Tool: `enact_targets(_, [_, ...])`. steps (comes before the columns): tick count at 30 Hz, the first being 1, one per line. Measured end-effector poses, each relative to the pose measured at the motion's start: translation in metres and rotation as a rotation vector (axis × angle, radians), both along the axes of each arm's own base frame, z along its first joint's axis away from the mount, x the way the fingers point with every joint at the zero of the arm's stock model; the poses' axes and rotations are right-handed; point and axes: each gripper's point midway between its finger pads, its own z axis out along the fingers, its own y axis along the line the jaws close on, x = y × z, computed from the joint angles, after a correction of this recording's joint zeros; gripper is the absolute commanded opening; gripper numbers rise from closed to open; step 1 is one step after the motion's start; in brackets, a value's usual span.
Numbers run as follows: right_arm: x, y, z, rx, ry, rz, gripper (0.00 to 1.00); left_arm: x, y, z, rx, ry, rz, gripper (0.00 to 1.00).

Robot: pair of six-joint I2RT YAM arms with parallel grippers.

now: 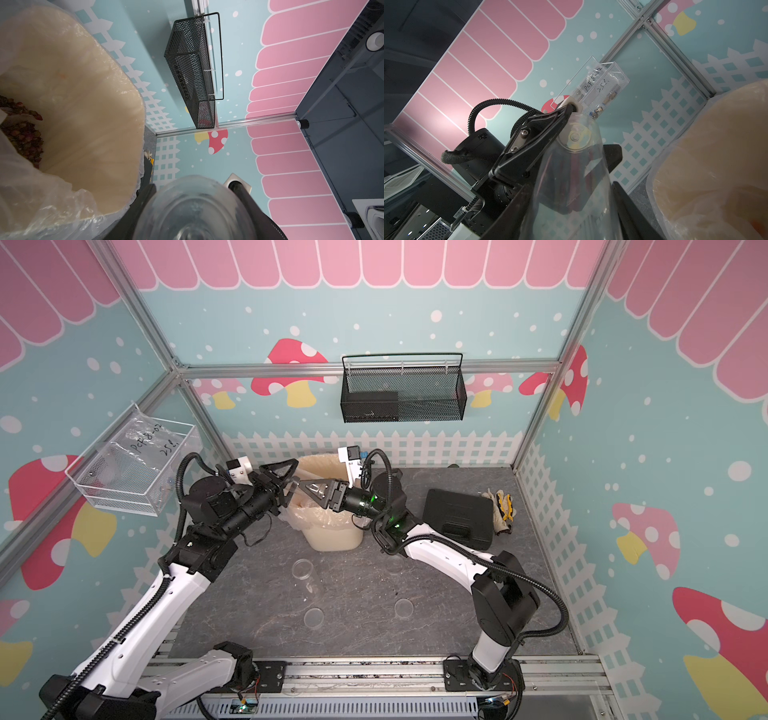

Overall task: Empty the moldy dried flower tea in the jars
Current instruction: Place the jar at the center of the board.

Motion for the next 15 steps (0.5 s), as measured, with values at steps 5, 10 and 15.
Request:
enact_targets(5, [0.000, 0.000, -0.001, -0.010, -0.031, -0.011, 0.27, -0.002, 0.000, 0.000, 0.034, -0.017, -0.001, 1.00])
enact_targets(10, [-0.002, -0.004, -0.005, -0.024, -0.053, -0.026, 0.25, -0.004, 0.002, -0.002, 0.085, -0.032, 0.005, 1.00])
enact_targets(15, [-0.007, -0.015, -0.001, -0.051, -0.086, -0.063, 0.22, -0.012, 0.011, 0.003, 0.239, -0.063, 0.044, 1.00])
